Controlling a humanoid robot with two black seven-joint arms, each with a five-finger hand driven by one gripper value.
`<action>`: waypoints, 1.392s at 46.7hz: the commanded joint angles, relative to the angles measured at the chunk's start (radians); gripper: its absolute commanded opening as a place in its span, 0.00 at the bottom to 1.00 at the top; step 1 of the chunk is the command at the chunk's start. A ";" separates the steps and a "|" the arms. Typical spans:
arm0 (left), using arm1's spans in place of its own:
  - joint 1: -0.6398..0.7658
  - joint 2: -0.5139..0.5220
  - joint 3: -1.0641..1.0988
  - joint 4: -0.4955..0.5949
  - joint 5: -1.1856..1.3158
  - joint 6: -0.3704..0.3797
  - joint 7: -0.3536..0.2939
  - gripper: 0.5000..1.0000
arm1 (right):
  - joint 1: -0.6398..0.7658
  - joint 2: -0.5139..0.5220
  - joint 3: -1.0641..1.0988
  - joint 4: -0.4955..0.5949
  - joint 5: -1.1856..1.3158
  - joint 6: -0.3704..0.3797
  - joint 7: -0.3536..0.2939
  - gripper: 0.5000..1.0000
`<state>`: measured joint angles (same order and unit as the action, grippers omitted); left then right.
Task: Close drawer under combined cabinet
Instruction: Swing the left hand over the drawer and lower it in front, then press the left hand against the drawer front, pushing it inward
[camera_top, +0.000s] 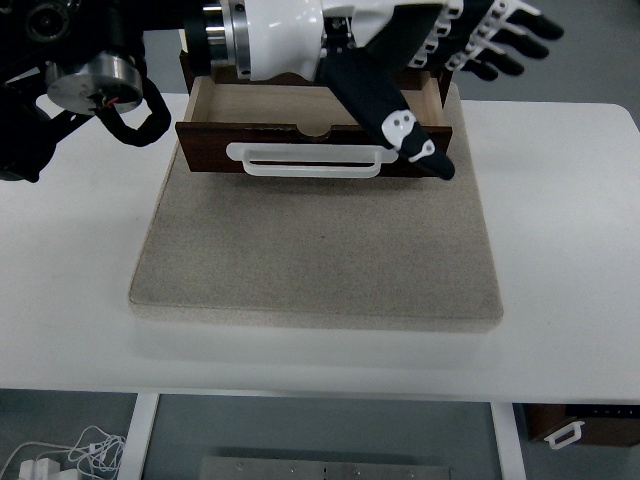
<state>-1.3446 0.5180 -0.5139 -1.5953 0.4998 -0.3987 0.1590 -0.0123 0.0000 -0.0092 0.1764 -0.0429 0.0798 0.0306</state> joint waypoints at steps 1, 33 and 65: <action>0.001 -0.001 0.029 -0.023 0.028 -0.041 0.031 0.99 | 0.000 0.000 0.000 0.000 0.000 0.000 0.000 0.90; 0.002 -0.004 0.192 -0.037 0.177 -0.212 0.310 0.99 | 0.002 0.000 0.000 0.000 0.000 0.000 0.000 0.90; -0.002 -0.012 0.206 0.107 0.161 -0.212 0.452 1.00 | 0.002 0.000 0.000 0.000 0.000 0.000 0.000 0.90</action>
<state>-1.3485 0.5083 -0.3098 -1.5011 0.6584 -0.6110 0.6110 -0.0122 0.0000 -0.0092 0.1764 -0.0430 0.0798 0.0307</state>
